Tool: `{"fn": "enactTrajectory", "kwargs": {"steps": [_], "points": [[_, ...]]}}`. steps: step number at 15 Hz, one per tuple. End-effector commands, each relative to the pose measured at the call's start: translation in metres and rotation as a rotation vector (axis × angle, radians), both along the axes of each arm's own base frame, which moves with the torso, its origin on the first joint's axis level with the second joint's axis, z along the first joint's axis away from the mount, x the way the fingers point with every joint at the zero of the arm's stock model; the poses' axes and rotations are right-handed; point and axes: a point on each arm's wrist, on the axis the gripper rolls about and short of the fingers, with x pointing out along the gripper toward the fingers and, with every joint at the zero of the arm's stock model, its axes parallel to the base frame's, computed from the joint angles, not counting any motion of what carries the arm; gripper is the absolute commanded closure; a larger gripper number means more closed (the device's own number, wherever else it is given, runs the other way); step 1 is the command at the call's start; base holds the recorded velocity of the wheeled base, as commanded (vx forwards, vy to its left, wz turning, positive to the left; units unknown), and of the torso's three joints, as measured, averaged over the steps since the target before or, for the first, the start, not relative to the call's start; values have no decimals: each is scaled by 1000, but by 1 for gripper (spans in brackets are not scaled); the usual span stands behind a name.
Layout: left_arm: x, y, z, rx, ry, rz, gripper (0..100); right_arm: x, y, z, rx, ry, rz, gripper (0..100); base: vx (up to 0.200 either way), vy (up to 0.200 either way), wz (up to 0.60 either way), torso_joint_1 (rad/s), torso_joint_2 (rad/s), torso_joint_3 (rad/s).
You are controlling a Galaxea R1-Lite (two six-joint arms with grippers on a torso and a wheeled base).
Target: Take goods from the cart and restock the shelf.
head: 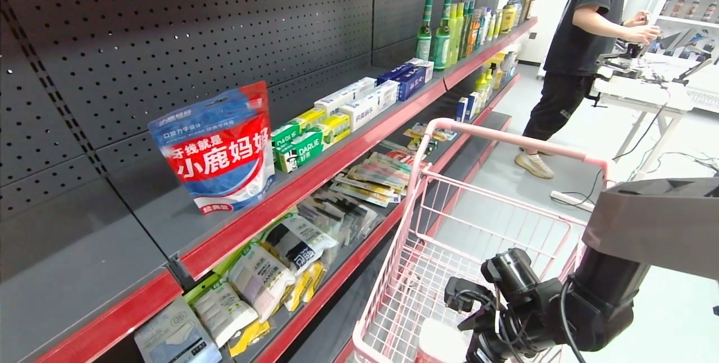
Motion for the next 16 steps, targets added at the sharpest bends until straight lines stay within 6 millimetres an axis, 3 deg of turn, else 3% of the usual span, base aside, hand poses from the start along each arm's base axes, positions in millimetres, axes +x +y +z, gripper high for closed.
{"fn": "enactTrajectory", "kwargs": {"steps": [1,16], "points": [[0,0,0,0,1,0,0,0,0,-1,-1,2,2,0,0,0,0,-178,447,266],[0,0,0,-2,1,0,0,4,10,-13,-9,10,23,0,0,0,0,-16,43,26]]}}
